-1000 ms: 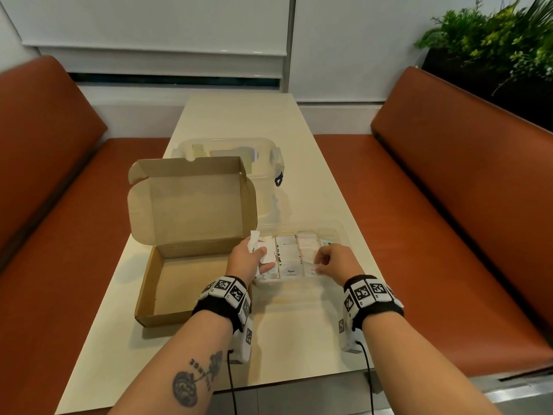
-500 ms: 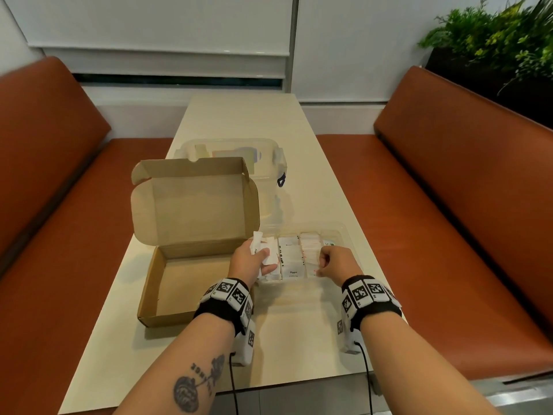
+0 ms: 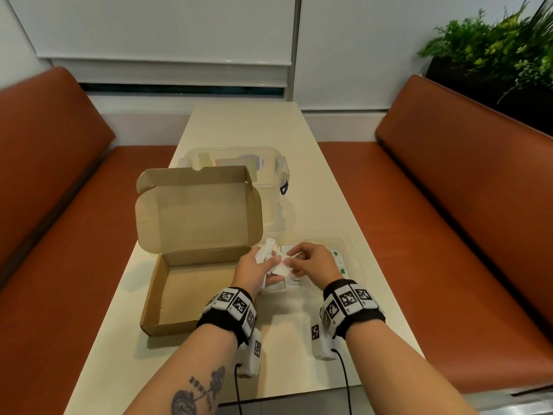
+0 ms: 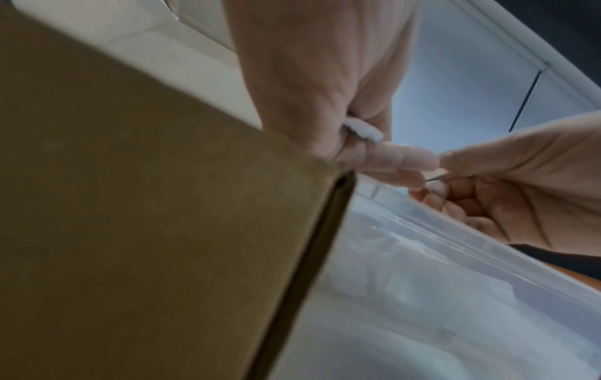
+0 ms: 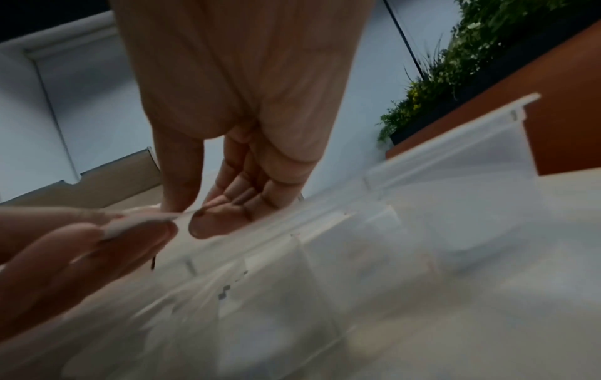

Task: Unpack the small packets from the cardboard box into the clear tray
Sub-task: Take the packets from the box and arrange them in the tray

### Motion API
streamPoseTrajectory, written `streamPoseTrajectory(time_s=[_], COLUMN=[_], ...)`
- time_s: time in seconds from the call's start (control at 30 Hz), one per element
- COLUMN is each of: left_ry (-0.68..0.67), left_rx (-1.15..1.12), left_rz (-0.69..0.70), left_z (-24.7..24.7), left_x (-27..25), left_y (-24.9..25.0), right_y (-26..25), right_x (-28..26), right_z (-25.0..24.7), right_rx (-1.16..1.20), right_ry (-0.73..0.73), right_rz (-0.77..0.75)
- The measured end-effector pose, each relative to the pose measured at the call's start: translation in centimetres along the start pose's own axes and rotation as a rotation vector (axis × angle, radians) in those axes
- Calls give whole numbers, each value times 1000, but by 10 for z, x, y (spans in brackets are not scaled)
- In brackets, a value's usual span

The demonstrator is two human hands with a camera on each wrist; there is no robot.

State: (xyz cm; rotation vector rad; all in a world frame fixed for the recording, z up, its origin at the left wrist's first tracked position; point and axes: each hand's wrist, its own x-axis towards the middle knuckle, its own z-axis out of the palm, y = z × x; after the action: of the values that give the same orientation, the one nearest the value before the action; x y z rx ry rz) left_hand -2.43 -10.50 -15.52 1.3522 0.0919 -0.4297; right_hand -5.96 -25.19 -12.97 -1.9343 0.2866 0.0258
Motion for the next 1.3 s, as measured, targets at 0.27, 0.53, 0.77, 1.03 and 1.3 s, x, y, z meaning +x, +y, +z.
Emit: streamPoseTrajectory(time_s=[0.27, 0.53, 0.77, 1.03, 1.3], left_ry=[-20, -34, -69, 2, -14], left_rx=[-78, -89, -19, -123, -232], left_rz=[-64, -52, -66, -130, -147], left_z=[-3, -2, 0, 5, 12], left_x=[0, -3, -4, 0, -3], left_y=[1, 3, 7, 10, 15], right_y=[6, 14, 3, 16, 29], right_x=[3, 7, 3, -4, -6], right_z=[-1, -2, -13, -55, -48], right_rx=[85, 125, -8, -235, -490], right_ry=[86, 117, 55, 186, 94], right_rz=[-9, 49, -14, 74, 68])
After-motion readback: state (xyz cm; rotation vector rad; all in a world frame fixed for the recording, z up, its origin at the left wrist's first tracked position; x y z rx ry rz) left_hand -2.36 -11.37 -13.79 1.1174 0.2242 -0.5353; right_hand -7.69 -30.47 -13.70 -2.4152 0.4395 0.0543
